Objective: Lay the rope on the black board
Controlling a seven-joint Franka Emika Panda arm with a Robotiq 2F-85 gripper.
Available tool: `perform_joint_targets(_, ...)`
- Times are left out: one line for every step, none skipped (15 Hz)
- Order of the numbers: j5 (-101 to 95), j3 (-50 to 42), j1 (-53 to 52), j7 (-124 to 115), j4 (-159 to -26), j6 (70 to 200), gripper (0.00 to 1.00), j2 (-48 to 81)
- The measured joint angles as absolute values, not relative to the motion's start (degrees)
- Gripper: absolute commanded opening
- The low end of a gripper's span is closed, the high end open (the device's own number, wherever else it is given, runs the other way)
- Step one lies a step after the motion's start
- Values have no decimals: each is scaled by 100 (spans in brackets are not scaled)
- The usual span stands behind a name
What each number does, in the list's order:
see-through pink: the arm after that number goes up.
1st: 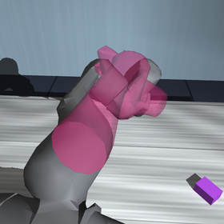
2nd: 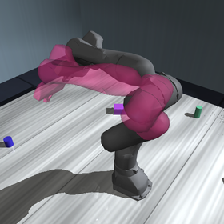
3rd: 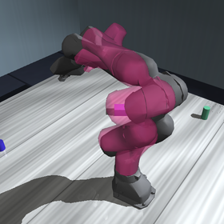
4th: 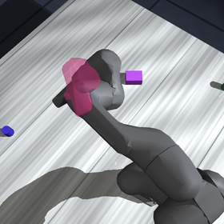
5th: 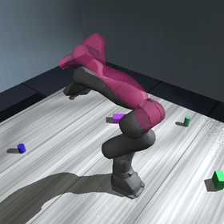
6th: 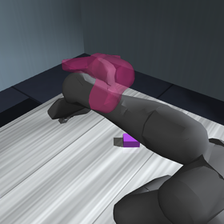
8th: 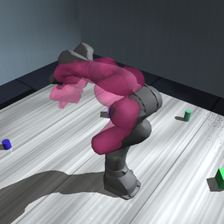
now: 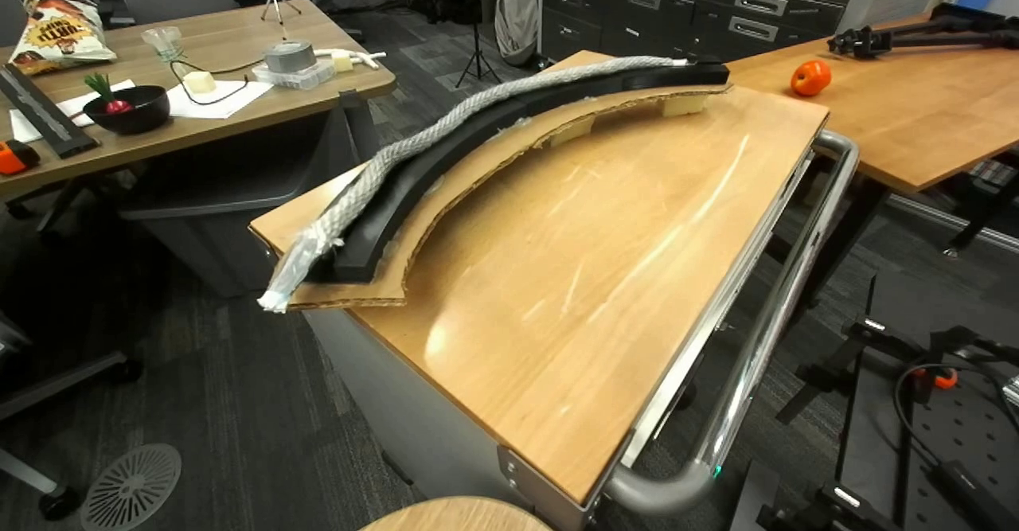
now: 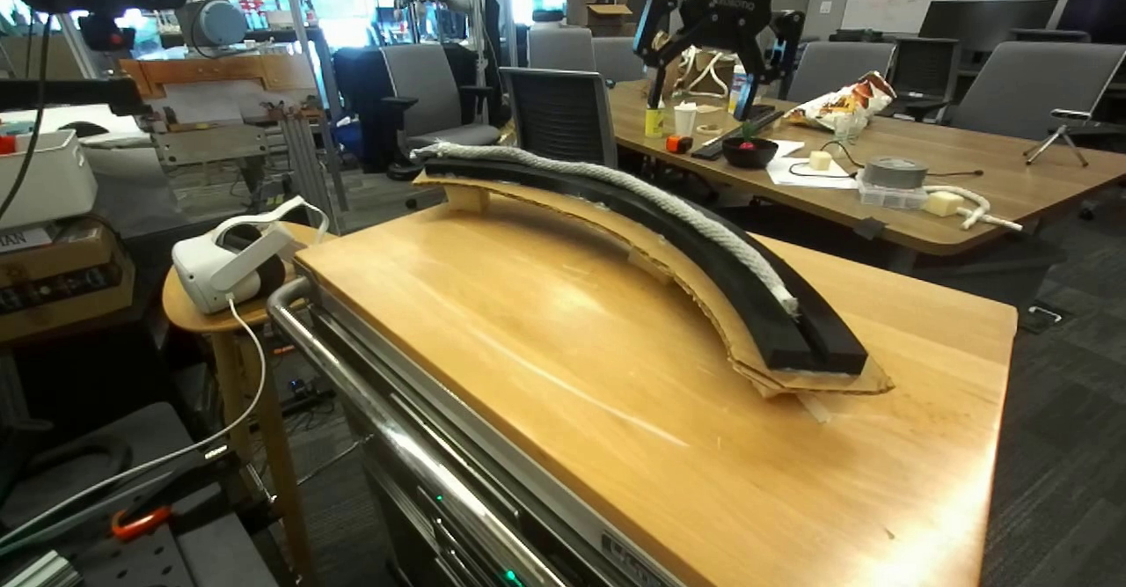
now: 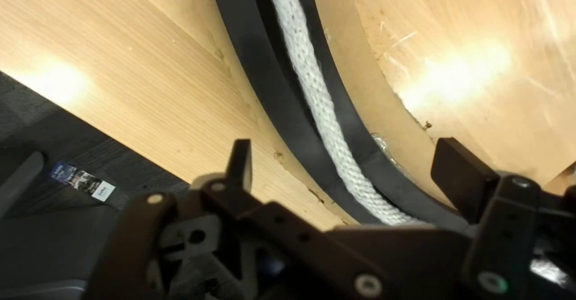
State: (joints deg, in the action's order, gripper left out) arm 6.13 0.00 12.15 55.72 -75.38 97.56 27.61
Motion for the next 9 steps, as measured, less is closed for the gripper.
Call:
perform_joint_targets(707,-13,1264,5418,-7630,9895,100,2763)
perform_joint_targets(743,-15,1298,5340,-7733,10062,100,2764)
perform_joint_targets(745,-15,1315,5333,-7846,10251,100,2765)
perform_joint_targets(745,-15,1318,5367,-7963,10429,100,2765)
perform_joint_targets(745,-12,1318,5417,-8087,10610,100,2765)
perform_joint_targets(745,-5,1319,5555,-8204,10757,100,2763)
perform_joint_targets(745,5,1327,5791,-8314,10857,100,2758)
perform_joint_targets(745,11,1338,5968,-8398,10920,100,2754)
perform_joint_targets(745,14,1347,6055,-8451,10957,100,2745)
